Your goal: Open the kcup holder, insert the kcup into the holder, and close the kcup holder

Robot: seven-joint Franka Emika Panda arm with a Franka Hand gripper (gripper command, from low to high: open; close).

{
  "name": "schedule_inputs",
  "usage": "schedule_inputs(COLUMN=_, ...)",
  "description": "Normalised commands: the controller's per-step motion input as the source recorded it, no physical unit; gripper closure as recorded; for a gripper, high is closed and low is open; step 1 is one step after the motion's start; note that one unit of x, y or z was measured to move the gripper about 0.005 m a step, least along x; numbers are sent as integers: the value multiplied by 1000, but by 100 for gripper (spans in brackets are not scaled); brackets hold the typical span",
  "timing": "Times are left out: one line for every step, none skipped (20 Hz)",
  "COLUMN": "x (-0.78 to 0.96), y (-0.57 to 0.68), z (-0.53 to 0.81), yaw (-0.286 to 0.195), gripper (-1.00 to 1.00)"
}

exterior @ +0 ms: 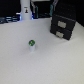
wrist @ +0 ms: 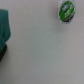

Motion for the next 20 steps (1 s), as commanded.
schedule_inputs(x=-291, y=606, z=231, yaw=-145, gripper=-100)
schedule_inputs(x=-311, y=623, z=240, yaw=-167, gripper=-100)
schedule_inputs(x=-351, y=600, z=237, yaw=-166, gripper=-100)
schedule_inputs(x=-334, y=614, z=263, yaw=-167, gripper=-100)
schedule_inputs(x=-337, y=626, z=243, yaw=-177, gripper=-100)
schedule_inputs(x=-380, y=620, z=266, yaw=-179, gripper=-100)
schedule_inputs(x=-389, y=623, z=254, yaw=-178, gripper=-100)
schedule_inputs(x=-383, y=631, z=257, yaw=-177, gripper=-100)
schedule_inputs(x=-386, y=637, z=229, yaw=-175, gripper=-100)
schedule_inputs(x=-369, y=651, z=220, yaw=-175, gripper=-100)
schedule_inputs(x=-343, y=663, z=183, yaw=-176, gripper=-100)
schedule_inputs(x=-329, y=674, z=183, yaw=-177, gripper=-100)
schedule_inputs(x=-300, y=677, z=157, yaw=-181, gripper=-100)
schedule_inputs(x=-277, y=689, z=137, yaw=-184, gripper=-100)
schedule_inputs(x=-263, y=694, z=117, yaw=-185, gripper=-100)
schedule_inputs(x=-271, y=703, z=86, yaw=-180, gripper=-100)
schedule_inputs(x=-249, y=720, z=66, yaw=-179, gripper=-100)
schedule_inputs(x=-240, y=723, z=29, yaw=-178, gripper=-100)
schedule_inputs(x=-200, y=729, z=0, yaw=-174, gripper=-100)
schedule_inputs(x=-169, y=723, z=0, yaw=-168, gripper=-100)
